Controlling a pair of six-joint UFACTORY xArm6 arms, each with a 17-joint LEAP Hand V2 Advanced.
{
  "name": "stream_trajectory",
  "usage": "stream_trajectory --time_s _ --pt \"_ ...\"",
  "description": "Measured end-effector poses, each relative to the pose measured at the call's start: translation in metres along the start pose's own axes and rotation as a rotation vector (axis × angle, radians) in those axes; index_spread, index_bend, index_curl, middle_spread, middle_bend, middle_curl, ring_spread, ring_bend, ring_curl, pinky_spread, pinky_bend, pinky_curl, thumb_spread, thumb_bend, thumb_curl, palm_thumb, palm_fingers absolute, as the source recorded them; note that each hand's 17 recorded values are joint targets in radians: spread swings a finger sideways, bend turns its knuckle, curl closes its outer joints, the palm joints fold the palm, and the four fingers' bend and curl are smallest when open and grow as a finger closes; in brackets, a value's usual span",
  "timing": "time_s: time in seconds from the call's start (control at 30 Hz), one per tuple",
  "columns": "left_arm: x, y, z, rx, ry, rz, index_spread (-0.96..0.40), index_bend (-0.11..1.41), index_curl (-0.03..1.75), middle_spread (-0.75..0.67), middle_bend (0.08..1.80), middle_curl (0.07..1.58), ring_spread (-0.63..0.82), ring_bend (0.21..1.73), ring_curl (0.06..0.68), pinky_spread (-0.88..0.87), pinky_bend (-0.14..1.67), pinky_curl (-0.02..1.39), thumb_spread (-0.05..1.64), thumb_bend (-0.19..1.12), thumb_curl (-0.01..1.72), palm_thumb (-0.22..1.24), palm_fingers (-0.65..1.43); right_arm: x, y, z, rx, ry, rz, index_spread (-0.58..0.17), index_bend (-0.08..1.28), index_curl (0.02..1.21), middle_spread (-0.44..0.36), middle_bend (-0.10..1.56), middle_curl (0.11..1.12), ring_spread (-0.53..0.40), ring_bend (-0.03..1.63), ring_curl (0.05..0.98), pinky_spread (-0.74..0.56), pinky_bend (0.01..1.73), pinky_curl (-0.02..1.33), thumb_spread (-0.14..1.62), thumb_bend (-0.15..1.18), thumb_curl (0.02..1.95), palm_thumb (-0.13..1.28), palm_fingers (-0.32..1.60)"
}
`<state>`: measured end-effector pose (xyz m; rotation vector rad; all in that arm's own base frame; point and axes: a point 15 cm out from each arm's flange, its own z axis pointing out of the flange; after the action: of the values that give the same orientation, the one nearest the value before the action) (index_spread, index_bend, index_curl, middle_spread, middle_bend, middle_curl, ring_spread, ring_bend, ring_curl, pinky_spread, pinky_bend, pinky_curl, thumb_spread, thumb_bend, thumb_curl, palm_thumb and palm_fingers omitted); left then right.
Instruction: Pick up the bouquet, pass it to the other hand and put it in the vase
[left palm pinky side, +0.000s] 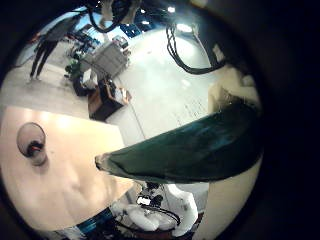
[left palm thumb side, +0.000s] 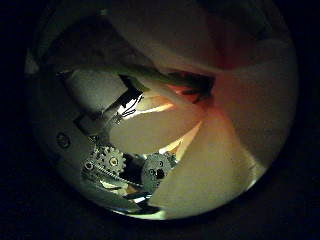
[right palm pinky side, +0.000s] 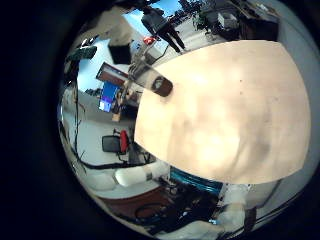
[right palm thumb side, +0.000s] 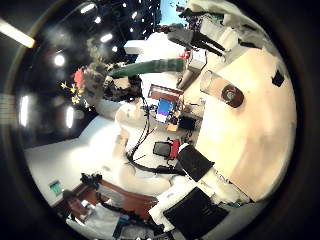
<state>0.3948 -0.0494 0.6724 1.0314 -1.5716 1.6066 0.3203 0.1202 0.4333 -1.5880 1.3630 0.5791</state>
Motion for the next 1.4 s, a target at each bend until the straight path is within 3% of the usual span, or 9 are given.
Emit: stream_trajectory --time_s 0.17,0.5,0.63,1.4 --pt "-0.023 -0.015 -0.039 0.067 -0.072 -0.009 -0.66 0.77 1.02 -0.49 1.17 0.95 -0.39 1.55 0.577 -0.43 1.54 0.65 1.08 0.1 0.73 0.98 1.05 0.008 0.001 0.004 -0.007 -0.008 0.022 -0.422 0.25 0.42 -0.023 0.47 0.37 0.112 0.83 0.311 0.37 0.9 0.49 1.04 -0.03 0.52 0.6 -0.02" --pt "-0.088 -0.024 -0.073 0.109 -0.174 -0.057 -0.7 0.71 1.12 -0.51 1.16 0.97 -0.38 1.55 0.575 -0.43 1.51 0.68 1.09 0.06 0.78 0.99 1.06 0.016 0.002 0.008 -0.013 -0.022 0.052 -0.411 0.18 0.37 0.019 0.36 0.34 0.17 0.74 0.259 0.44 0.81 0.41 1.04 -0.03 0.48 0.59 0.05" --pt "-0.11 -0.025 -0.077 0.107 -0.188 -0.078 -0.72 0.7 1.15 -0.52 1.15 0.98 -0.38 1.55 0.574 -0.44 1.5 0.69 1.09 0.05 0.79 1.0 1.06 0.017 0.004 0.008 -0.014 -0.022 0.059 -0.405 0.17 0.35 0.023 0.34 0.33 0.175 0.72 0.25 0.45 0.79 0.39 1.05 -0.02 0.48 0.6 0.07" --pt "-0.168 -0.037 -0.067 0.089 -0.202 -0.142 -0.76 0.61 1.26 -0.53 1.12 1.01 -0.39 1.54 0.574 -0.45 1.46 0.75 1.11 -0.01 0.83 1.02 1.07 0.019 0.004 0.008 -0.013 -0.023 0.066 -0.397 0.17 0.31 0.025 0.26 0.34 0.183 0.63 0.212 0.46 0.71 0.3 1.05 -0.02 0.47 0.63 0.15"
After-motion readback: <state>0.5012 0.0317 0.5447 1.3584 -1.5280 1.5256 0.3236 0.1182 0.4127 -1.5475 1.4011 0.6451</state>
